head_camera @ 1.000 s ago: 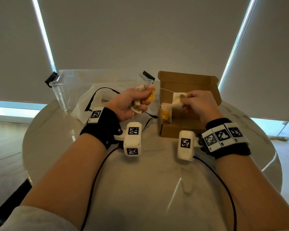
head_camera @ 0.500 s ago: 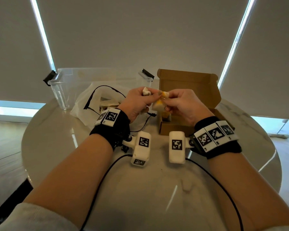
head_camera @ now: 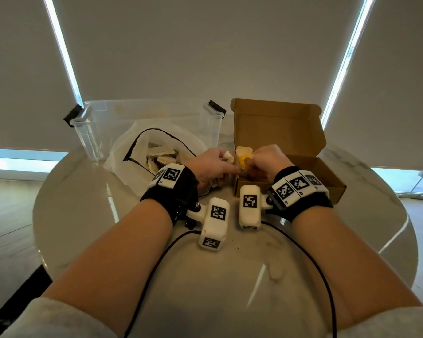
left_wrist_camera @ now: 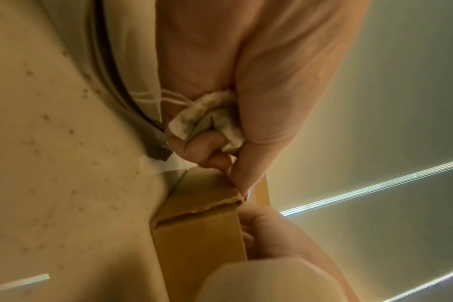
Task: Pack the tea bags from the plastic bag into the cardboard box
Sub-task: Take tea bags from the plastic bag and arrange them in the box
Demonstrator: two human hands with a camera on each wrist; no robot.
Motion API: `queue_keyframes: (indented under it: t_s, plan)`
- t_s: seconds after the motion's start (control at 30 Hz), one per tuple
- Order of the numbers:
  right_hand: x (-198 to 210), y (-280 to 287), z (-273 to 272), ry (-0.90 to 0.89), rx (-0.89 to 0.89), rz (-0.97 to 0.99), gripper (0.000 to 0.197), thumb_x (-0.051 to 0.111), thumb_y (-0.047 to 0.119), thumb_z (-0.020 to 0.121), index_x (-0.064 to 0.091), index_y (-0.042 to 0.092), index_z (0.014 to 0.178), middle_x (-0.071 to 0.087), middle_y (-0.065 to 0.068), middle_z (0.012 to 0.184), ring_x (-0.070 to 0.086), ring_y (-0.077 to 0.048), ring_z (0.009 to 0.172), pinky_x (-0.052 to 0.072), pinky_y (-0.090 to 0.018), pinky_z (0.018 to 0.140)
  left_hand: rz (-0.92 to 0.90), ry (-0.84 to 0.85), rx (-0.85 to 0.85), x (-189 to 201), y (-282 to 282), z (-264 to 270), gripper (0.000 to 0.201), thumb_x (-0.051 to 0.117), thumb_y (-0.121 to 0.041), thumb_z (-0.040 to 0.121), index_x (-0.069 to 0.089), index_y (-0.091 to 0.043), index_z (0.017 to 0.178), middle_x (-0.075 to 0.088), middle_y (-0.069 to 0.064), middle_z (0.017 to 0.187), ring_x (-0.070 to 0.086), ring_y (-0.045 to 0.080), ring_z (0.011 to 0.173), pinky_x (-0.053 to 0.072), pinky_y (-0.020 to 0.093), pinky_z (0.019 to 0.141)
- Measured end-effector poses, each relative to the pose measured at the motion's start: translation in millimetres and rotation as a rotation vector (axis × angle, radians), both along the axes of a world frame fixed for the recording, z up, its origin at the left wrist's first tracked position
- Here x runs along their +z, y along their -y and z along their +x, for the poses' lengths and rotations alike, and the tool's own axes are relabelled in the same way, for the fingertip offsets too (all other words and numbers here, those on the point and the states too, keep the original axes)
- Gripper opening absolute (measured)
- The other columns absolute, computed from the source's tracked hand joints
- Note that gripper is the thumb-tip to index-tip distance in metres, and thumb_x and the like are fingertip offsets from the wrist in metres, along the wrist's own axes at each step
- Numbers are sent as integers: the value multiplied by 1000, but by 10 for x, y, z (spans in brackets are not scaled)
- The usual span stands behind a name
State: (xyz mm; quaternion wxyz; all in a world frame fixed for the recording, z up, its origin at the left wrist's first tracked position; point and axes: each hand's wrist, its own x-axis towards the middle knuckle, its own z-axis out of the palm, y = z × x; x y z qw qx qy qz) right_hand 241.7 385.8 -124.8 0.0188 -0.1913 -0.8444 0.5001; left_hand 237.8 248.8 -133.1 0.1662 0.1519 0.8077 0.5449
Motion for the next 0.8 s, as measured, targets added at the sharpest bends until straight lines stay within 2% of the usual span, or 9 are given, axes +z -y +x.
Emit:
queue_keyframes:
  t_s: [0.07, 0.13, 0.23, 0.3, 0.37, 0.47, 0.63, 0.73, 0.8]
  plan:
    - [-22, -7, -34, -48, -16, -64, 17, 58, -5, 85, 62, -3, 102, 60, -10, 83, 64, -25, 88, 55, -39, 86, 30, 6, -7, -11, 3, -5, 17, 66, -12, 85, 54, -22, 91, 59, 11, 95, 53, 21, 79, 47, 34, 71]
    - [-14, -17, -32, -14, -42, -87, 11, 60, -8, 82, 61, 1, 90, 63, -14, 89, 66, -27, 93, 55, -41, 86, 33, 1, -19, -14, 13, -9, 11, 65, -20, 87, 54, -21, 90, 57, 5, 84, 51, 15, 69, 43, 28, 61]
    - [8, -28, -9, -6, -44, -210, 22, 58, -8, 85, 62, -2, 105, 64, -15, 94, 66, -23, 79, 57, -32, 76, 146, 101, 10, 25, 28, -7, 25, 53, -41, 93, 54, -16, 93, 52, 3, 76, 45, 10, 57, 39, 23, 51]
    - [41, -34, 33, -6, -35, -212, 22, 56, -5, 87, 61, -2, 109, 62, -13, 88, 63, -19, 70, 55, -27, 67, 340, 256, 68, 74, 47, -16, 35, 44, -47, 95, 51, -13, 94, 52, 3, 73, 44, 8, 53, 37, 17, 43]
    - [64, -59, 65, 2, -25, -155, 23, 55, -1, 89, 61, -2, 111, 61, -11, 84, 62, -17, 67, 54, -27, 67, 455, 323, 86, 108, 72, -14, 39, 37, -48, 98, 49, -11, 93, 53, 4, 70, 44, 8, 52, 34, 13, 38]
    - [111, -90, 131, -38, -6, -57, 23, 52, 5, 92, 61, 1, 113, 62, -11, 90, 58, -18, 75, 52, -30, 78, 511, 305, 95, 128, 96, -9, 39, 31, -44, 101, 50, -10, 93, 55, 7, 71, 47, 8, 48, 35, 13, 38]
    - [201, 45, 334, -230, 109, 3, 28, 53, 41, 93, 63, 15, 95, 63, -4, 93, 59, -14, 78, 50, -23, 67, 443, 229, 29, 140, 104, 9, 42, 29, -45, 101, 57, -14, 104, 60, 7, 77, 52, 8, 51, 41, 16, 44]
    - [191, 134, 372, -228, 220, -36, 18, 62, 32, 88, 63, 15, 93, 66, -6, 96, 62, -17, 82, 54, -29, 74, 403, 178, 17, 159, 86, 45, 43, 30, -48, 99, 54, -14, 110, 58, 8, 75, 52, 7, 45, 42, 15, 42]
    - [182, 107, 343, -250, 156, -94, 11, 65, 19, 86, 63, 12, 95, 66, -8, 99, 63, -18, 85, 56, -29, 76, 404, 152, 2, 155, 79, 39, 43, 31, -48, 99, 53, -12, 110, 59, 9, 73, 52, 7, 45, 41, 16, 42]
